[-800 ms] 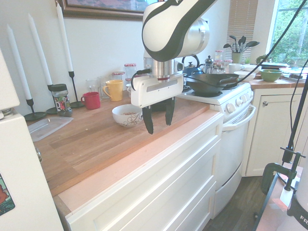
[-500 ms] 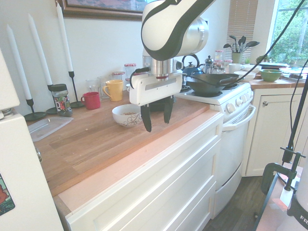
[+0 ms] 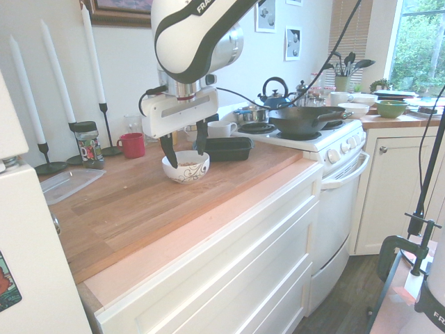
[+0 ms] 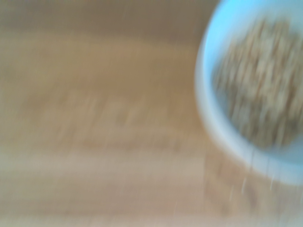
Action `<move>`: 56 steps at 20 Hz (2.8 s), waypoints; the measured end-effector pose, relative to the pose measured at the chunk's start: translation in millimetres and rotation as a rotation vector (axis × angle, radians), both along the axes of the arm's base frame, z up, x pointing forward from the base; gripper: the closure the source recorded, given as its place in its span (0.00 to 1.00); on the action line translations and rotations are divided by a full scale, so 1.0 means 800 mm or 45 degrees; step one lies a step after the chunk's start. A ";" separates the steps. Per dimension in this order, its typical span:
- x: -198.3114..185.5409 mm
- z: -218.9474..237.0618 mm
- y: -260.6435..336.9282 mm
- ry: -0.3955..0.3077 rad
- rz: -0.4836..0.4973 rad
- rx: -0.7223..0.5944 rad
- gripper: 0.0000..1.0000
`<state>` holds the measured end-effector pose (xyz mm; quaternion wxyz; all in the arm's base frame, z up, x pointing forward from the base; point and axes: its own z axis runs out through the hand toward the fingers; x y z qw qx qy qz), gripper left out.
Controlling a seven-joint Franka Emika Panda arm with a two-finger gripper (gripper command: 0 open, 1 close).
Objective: Pour the cereal into the box
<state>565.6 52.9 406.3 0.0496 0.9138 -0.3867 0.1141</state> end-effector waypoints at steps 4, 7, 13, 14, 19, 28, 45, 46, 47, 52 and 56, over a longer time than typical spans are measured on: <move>0.060 -0.027 0.026 -0.024 0.006 -0.138 0.00; 0.095 -0.051 0.030 -0.048 -0.002 -0.287 0.00; 0.130 -0.093 0.015 0.001 -0.014 -0.400 1.00; 0.131 -0.097 0.013 0.007 -0.016 -0.404 1.00; 0.132 -0.104 0.008 0.016 -0.022 -0.409 1.00; 0.127 -0.114 0.008 0.031 -0.034 -0.409 1.00; 0.123 -0.117 -0.001 0.036 -0.042 -0.414 1.00; 0.123 -0.116 -0.002 0.035 -0.045 -0.412 1.00; 0.124 -0.114 -0.003 0.032 -0.051 -0.406 1.00; 0.128 -0.073 -0.011 -0.020 -0.099 -0.341 1.00; 0.136 -0.025 -0.020 -0.064 -0.134 -0.252 1.00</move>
